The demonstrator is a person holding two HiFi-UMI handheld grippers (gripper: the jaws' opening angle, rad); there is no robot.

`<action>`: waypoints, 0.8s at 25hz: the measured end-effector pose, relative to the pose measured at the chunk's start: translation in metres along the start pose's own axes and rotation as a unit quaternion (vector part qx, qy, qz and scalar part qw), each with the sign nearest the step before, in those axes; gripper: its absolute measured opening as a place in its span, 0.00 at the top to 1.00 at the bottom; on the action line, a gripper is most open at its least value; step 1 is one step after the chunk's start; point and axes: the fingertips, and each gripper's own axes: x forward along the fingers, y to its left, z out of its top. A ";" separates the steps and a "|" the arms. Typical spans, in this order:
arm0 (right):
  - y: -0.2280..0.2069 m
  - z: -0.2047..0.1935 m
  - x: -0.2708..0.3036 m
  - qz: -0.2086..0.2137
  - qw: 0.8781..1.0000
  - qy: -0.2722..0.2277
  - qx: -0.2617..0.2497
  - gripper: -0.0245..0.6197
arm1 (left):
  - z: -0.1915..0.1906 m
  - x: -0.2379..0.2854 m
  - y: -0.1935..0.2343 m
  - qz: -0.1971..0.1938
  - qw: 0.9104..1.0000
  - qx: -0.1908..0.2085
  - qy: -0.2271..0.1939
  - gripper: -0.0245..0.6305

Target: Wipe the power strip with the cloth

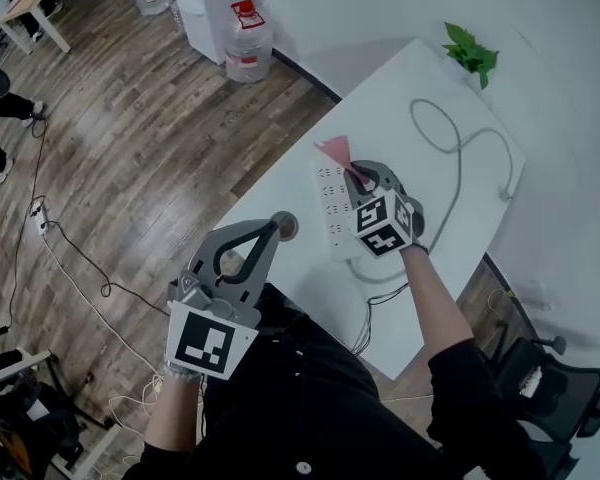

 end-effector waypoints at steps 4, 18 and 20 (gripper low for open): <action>0.002 0.003 0.022 0.013 1.000 0.016 -0.024 0.89 | -0.006 -0.006 0.006 0.008 1.000 -0.004 0.003 0.94; 0.030 -0.015 0.068 0.067 0.994 0.064 -0.062 0.89 | -0.019 -0.008 0.015 0.019 1.000 -0.016 0.013 0.94; 0.032 -0.015 0.067 0.069 0.994 0.063 -0.061 0.89 | -0.020 -0.008 0.015 0.019 1.000 -0.018 0.013 0.94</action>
